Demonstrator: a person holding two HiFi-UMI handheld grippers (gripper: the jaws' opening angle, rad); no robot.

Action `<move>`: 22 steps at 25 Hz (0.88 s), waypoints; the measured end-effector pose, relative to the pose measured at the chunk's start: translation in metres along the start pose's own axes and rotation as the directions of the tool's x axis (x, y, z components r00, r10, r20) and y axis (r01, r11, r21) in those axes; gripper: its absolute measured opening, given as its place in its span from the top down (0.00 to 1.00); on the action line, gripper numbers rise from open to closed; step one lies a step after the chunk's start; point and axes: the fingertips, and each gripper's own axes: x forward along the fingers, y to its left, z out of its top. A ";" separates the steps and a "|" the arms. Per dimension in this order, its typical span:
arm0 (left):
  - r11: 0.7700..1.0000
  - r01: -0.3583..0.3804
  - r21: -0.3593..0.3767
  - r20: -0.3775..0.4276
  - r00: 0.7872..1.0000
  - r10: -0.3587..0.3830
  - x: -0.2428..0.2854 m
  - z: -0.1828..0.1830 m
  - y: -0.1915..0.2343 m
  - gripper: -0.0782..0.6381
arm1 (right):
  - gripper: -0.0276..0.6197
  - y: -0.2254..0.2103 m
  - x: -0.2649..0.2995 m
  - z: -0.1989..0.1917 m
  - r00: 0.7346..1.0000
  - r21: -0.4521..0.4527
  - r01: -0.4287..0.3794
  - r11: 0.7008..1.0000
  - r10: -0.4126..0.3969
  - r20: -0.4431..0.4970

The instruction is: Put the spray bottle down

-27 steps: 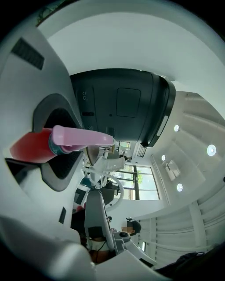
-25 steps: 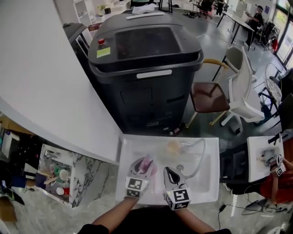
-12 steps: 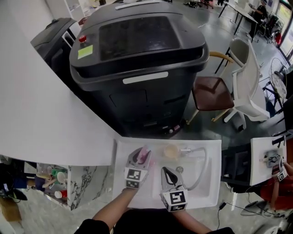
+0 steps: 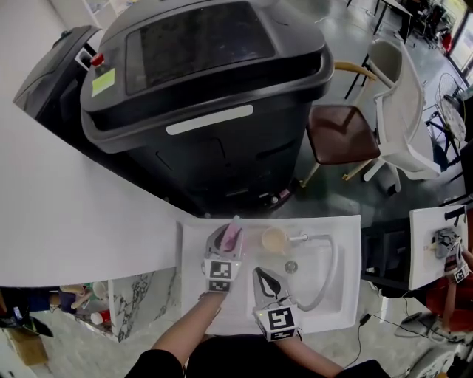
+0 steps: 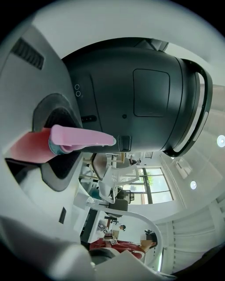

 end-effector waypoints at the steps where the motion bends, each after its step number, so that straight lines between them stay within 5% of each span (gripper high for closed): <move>1: 1.000 -0.004 0.004 0.004 1.000 0.004 0.002 0.000 0.001 0.69 | 0.96 -0.001 0.001 -0.001 1.000 0.004 0.003 1.000 -0.003 -0.002; 11: 0.994 -0.009 0.109 0.097 0.995 -0.002 0.016 0.009 -0.007 0.69 | 0.96 -0.003 0.008 -0.007 1.000 0.026 0.000 1.000 0.000 -0.004; 22: 0.988 -0.001 0.155 0.040 0.999 -0.005 -0.002 -0.008 -0.011 0.68 | 0.96 -0.003 0.011 -0.006 1.000 0.033 -0.005 0.999 0.005 0.005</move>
